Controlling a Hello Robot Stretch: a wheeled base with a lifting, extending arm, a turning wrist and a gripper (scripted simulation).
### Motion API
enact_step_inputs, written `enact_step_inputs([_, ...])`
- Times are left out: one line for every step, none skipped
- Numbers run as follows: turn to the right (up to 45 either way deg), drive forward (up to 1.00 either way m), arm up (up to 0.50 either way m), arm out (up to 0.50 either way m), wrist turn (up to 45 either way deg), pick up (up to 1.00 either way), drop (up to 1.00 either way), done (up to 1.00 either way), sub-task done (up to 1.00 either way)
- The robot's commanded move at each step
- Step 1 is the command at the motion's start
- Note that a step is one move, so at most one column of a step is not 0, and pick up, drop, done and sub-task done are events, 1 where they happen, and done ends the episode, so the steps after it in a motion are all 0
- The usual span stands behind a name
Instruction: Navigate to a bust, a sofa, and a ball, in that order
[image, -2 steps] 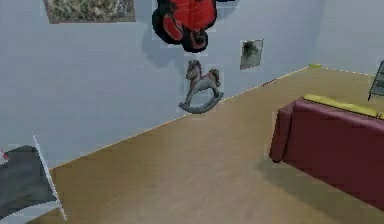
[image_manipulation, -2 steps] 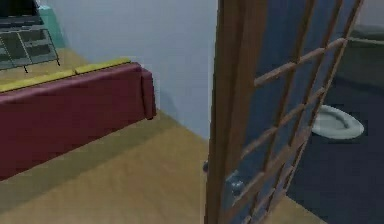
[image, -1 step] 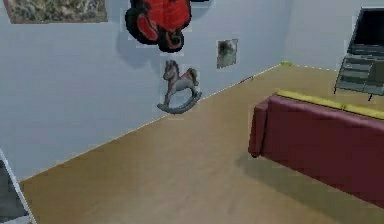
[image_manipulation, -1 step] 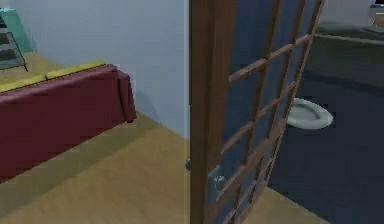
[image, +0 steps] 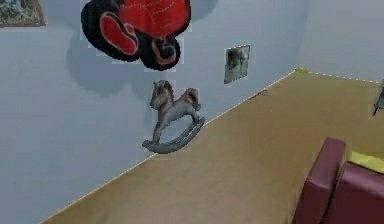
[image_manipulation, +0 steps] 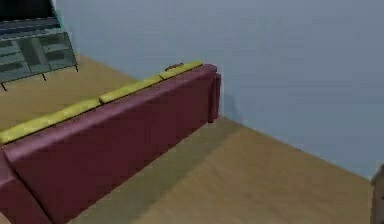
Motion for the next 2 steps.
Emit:
enact_step_inputs([0.0,0.90,0.00,0.00,0.0,0.00,0.00,0.00,0.00])
enact_step_inputs([42.0,0.00,0.00,0.00,0.0,0.00,0.00,0.00,0.00])
